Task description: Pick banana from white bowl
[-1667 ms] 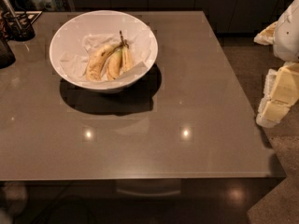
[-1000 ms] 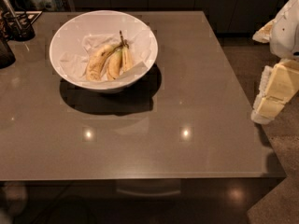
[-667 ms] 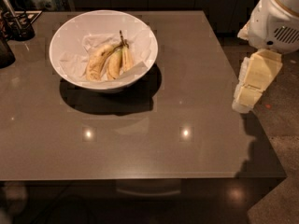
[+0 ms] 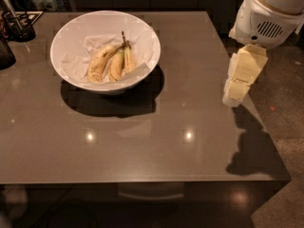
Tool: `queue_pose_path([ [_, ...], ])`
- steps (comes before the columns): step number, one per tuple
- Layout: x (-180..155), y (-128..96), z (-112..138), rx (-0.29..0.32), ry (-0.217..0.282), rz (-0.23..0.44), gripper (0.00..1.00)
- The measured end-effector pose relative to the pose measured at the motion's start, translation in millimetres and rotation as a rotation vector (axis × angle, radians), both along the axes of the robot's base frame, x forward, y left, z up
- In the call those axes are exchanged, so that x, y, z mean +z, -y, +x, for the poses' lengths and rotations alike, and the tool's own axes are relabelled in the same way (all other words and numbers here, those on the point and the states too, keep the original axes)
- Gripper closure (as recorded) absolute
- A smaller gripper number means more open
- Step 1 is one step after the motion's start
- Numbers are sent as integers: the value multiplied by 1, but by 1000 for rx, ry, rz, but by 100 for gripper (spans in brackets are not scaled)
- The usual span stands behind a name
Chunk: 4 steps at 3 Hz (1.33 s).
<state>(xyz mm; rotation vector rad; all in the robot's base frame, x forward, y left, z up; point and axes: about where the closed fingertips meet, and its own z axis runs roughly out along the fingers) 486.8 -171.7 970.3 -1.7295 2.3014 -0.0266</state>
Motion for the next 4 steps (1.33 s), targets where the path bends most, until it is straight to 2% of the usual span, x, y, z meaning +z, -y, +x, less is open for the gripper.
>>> queue_pose_path([
  [1,-6,-11,10,-17,13,0,0],
  [2,-13,-30,44,-101,12,33,0],
  [3,-18,-44,76,-251,-23,55,0],
  [4,-17,-48,80,-299,-20,76,0],
])
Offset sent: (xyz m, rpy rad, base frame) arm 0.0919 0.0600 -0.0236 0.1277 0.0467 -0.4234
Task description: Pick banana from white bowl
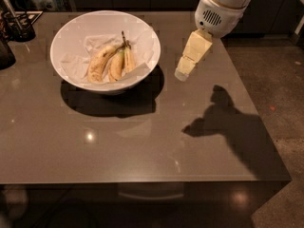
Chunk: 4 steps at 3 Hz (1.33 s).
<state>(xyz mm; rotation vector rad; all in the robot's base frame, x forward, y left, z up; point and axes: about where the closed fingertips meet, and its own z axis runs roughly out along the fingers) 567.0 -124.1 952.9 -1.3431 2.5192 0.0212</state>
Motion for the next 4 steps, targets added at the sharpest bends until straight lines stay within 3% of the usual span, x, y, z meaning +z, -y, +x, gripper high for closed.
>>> queue_pose_path([
  [1,0,0,0,0,0,0,0],
  [2,2,-11,14,-75,12,16,0],
  [3,-1,-51,58,-247,-31,94,0],
  [4,-1,-52,60,-247,-23,100,0],
])
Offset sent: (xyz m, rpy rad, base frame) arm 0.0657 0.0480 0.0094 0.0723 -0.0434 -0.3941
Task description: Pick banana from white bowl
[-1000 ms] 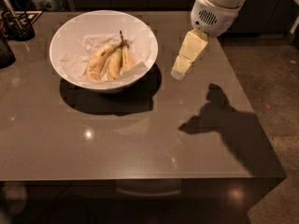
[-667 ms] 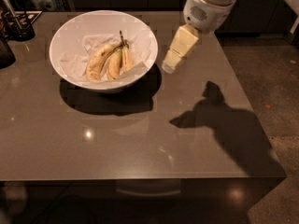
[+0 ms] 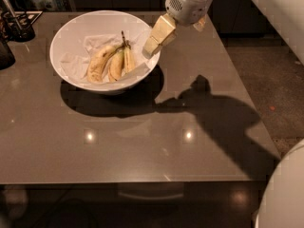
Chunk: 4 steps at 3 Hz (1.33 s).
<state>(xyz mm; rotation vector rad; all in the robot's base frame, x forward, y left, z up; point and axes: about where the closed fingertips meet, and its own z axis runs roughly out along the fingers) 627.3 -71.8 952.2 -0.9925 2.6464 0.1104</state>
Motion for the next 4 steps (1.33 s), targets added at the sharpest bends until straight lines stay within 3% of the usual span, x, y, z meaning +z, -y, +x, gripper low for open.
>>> queue_pose_path([
  [2,28,-65,18,36,5,133,0],
  [3,32,-99,27,50,-23,144,0],
  [4,22,-126,28,60,-83,159,0],
])
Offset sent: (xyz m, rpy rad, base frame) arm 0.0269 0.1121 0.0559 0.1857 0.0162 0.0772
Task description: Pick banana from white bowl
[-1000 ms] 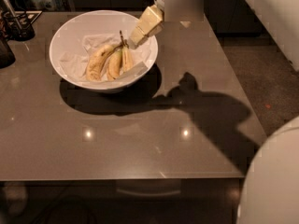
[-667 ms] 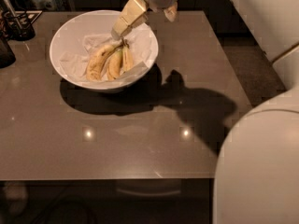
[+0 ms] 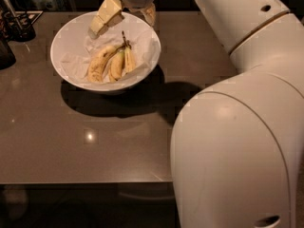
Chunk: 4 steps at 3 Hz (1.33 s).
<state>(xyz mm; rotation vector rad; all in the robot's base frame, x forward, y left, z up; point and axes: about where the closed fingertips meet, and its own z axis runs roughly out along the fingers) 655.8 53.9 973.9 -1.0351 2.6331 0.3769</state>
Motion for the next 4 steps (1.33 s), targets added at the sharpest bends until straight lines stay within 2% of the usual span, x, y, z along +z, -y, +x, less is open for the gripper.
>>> queue_pose_path([
  [1,0,-2,6,-9,23,24,0],
  [2,-6,6,8,-66,29,48,0],
  [4,-19,9,4,-95,9,55,23],
])
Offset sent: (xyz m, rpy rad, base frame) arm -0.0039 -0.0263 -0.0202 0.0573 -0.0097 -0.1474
